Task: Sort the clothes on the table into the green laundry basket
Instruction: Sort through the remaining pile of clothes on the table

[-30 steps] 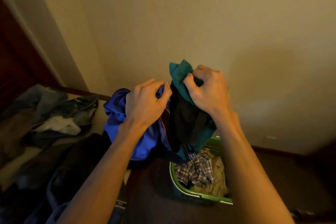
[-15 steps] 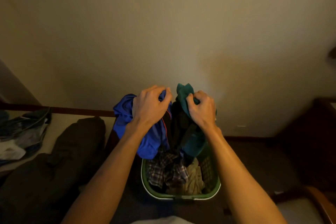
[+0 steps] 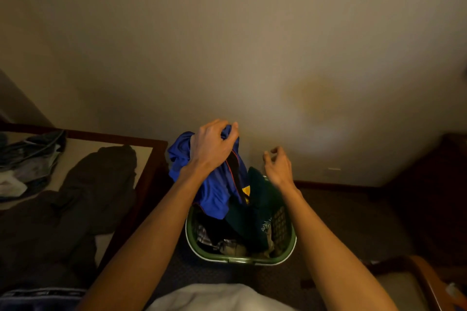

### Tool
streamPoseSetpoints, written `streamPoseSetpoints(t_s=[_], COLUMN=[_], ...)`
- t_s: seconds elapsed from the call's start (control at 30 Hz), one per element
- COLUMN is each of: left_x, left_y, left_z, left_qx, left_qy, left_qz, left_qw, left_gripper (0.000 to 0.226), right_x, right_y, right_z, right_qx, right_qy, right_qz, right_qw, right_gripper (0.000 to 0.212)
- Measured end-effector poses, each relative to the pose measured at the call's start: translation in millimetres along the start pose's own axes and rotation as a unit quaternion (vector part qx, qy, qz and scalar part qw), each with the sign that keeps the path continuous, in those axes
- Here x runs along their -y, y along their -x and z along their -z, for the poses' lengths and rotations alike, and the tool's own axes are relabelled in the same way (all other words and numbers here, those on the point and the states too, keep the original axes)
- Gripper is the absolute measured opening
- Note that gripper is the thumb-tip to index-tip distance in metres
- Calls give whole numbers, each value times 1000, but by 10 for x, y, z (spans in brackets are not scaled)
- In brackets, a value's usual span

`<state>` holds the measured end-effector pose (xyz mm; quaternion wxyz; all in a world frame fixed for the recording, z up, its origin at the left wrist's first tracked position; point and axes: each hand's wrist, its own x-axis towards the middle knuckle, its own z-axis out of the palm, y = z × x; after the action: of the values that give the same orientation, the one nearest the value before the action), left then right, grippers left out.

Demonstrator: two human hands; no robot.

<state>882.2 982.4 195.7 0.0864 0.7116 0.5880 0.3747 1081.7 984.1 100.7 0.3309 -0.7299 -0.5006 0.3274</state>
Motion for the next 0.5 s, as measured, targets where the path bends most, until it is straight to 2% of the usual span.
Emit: streamPoseSetpoints(t_s=[0.07,0.13,0.23,0.3,0.5], left_x=[-66,-42,152,286,676], left_y=[-13,-20,50,209,723], left_z=[-26,-133,-365,-467,-279], left_qx=[-3,26,159,213,219], left_qy=[10,45,98,120,121], left_qz=[2,6,20,40,167], left_qw=[1000,999,982,969,954], left_gripper=[41,35,39,40,49], right_x=[-38,-41,-67,-100,-108], right_y=[7,39,118,174,310], right_z=[8,13,16,17,-151], right_qx=[-6,-6,-1,2,32], right_qy=[-4,-12,-16,-16,-20], right_qz=[-9,-15,-22,-20,-21], right_qw=[1000,1000,1000,1000,999], right_gripper=[35,31,28,27,16])
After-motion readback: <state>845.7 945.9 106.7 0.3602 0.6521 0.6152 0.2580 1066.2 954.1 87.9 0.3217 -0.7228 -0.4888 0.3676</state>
